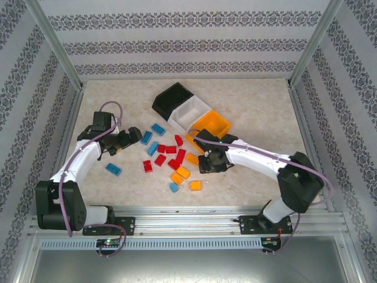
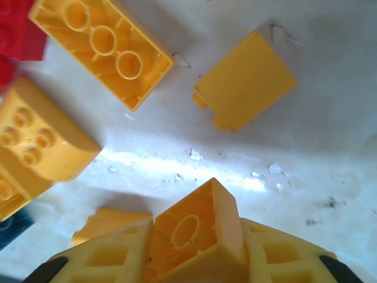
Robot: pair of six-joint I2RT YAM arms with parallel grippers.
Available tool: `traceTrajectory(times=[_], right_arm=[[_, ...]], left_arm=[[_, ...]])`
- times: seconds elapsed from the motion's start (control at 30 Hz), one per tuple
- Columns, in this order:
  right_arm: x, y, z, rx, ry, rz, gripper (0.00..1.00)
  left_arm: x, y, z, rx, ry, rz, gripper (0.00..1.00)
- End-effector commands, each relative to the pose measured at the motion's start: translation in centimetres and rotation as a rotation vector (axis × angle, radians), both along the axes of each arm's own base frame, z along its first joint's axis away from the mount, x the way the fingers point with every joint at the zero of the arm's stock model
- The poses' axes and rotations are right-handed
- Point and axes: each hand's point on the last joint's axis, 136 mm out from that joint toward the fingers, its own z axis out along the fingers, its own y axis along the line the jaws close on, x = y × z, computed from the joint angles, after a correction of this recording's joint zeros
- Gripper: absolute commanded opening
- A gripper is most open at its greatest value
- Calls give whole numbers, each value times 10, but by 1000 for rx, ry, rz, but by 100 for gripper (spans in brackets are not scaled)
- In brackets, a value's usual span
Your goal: Sort the legos into containers by color
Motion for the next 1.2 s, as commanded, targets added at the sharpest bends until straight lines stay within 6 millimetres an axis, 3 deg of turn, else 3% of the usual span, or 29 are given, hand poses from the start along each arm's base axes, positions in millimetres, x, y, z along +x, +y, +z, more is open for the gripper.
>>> traceTrajectory(times=[0.0, 0.1, 0.27, 0.43, 0.63, 0.77, 1.17], right_arm=[[-7, -13, 24, 7, -20, -58, 26], [6, -13, 46, 59, -52, -107, 26], [47, -14, 75, 119, -94, -173, 26], [87, -19, 81, 107, -82, -174, 26], [139, -16, 70, 78, -52, -180, 25], [165, -12, 53, 45, -20, -177, 26], [193, -13, 8, -30, 58, -190, 26]], left_arm=[[9, -6, 6, -29, -30, -1, 100], [14, -8, 5, -50, -31, -1, 100], [22, -12, 7, -72, -34, -7, 100], [24, -13, 11, -70, -41, -21, 100], [19, -13, 9, -65, -31, -29, 100], [15, -13, 7, -56, -21, -40, 100], [8, -11, 7, -9, 2, -103, 100]])
